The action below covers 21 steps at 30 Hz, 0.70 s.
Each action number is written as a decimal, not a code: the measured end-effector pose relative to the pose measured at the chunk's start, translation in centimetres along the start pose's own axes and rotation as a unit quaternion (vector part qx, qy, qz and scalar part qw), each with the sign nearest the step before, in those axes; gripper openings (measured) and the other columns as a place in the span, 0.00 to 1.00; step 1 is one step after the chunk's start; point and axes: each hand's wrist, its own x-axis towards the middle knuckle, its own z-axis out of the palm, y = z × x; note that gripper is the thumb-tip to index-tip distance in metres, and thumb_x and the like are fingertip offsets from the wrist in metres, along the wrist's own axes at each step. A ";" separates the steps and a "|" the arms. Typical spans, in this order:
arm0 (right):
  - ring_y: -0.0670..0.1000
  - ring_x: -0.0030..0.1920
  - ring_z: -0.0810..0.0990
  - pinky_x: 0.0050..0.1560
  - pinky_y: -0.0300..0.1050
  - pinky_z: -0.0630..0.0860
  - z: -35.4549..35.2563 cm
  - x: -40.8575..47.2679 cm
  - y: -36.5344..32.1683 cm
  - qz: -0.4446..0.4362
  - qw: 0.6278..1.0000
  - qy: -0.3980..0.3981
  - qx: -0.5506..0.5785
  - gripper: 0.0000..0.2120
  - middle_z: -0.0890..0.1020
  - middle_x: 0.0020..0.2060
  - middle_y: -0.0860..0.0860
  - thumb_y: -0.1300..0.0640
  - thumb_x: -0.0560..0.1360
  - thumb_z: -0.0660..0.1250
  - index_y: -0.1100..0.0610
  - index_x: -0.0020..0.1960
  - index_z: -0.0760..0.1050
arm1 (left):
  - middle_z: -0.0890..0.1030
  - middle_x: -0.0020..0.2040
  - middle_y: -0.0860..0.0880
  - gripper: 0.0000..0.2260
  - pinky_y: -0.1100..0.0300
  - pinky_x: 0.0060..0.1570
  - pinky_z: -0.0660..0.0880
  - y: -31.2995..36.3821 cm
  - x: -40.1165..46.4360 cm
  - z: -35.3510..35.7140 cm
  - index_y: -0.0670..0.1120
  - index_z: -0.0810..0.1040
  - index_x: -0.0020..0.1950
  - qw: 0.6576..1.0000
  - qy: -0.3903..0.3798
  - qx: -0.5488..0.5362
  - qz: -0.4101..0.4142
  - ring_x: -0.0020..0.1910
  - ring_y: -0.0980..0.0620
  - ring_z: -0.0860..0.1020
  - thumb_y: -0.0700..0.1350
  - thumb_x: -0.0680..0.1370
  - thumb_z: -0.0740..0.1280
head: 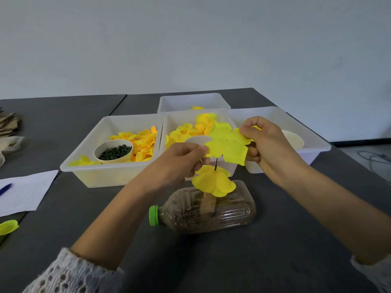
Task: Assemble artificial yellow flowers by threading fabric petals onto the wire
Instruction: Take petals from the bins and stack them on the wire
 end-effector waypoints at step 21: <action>0.46 0.24 0.62 0.22 0.36 0.58 0.0 -0.2 1.9 0.004 0.998 -0.044 -0.052 0.10 0.68 0.26 0.48 0.64 0.79 0.63 0.56 0.41 0.68 | 0.72 0.24 0.57 0.18 0.65 0.30 0.63 -3.1 2.9 -1.3 0.41 0.76 0.35 0.991 0.082 0.049 0.093 0.24 0.60 0.66 0.47 0.83 0.62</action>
